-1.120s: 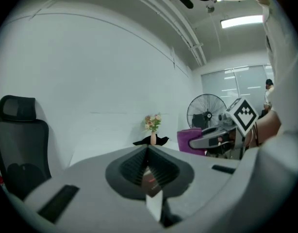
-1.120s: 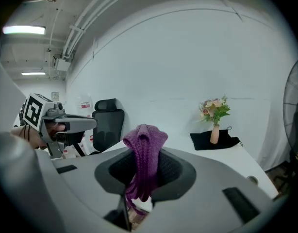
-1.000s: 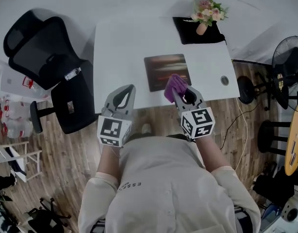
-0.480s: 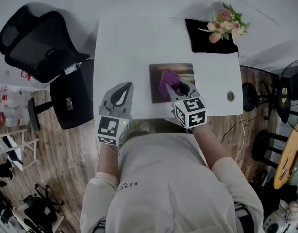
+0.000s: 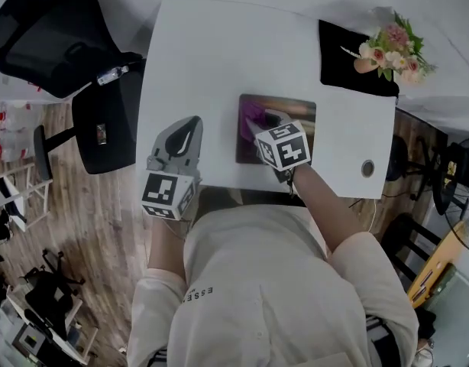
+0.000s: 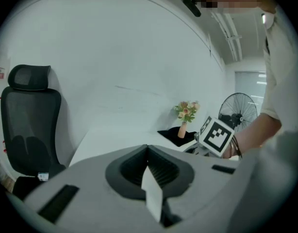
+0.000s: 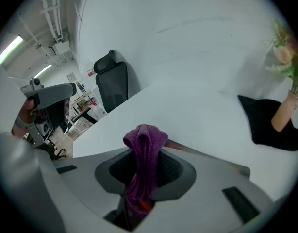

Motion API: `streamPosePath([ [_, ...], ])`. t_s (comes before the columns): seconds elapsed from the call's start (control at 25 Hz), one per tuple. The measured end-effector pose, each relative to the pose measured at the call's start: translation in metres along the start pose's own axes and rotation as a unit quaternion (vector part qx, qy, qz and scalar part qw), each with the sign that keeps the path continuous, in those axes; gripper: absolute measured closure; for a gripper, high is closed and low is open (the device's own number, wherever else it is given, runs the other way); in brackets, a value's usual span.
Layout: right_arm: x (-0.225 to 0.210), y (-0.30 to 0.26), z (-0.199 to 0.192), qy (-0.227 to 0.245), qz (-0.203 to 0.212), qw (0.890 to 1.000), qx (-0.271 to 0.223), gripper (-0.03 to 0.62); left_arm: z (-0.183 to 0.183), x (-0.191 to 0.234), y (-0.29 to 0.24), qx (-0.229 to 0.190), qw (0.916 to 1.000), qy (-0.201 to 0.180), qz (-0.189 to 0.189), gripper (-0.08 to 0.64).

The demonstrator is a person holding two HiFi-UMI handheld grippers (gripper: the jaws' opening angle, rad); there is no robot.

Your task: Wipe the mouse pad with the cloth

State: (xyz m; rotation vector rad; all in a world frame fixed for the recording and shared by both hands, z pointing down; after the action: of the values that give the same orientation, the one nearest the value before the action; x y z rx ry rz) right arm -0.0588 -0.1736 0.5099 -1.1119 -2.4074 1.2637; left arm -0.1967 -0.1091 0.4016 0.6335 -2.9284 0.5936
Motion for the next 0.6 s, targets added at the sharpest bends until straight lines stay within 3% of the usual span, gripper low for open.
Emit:
streamPosePath([
  [0.24,-0.009,-0.035,-0.002,0.002,0.026,0.999,0.033,0.499,-0.006,0.010,-0.009,0.004,0.9994,0.022,0.025,0.560],
  [0.44,-0.015,-0.046,0.000,0.003,0.040,0.998,0.038,0.494,-0.012,0.008,-0.013,-0.005,0.9982,0.053,0.028,0.560],
  [0.6,-0.018,-0.043,-0.002,-0.003,0.045,0.998,0.038,0.492,-0.011,0.001,-0.020,-0.005,0.9983,0.054,0.022,0.560],
])
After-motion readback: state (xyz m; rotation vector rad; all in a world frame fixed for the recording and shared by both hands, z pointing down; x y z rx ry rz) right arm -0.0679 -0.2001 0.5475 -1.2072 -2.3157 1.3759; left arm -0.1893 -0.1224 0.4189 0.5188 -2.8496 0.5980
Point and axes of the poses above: the fingertips, and each gripper's own axes: y backward along the fingers, x to its left, z out of its top, the point moved 3 cm from there along y, backward along the fingers, and after that the axes turned 6 degrees about -z, right-handed, at the moved point
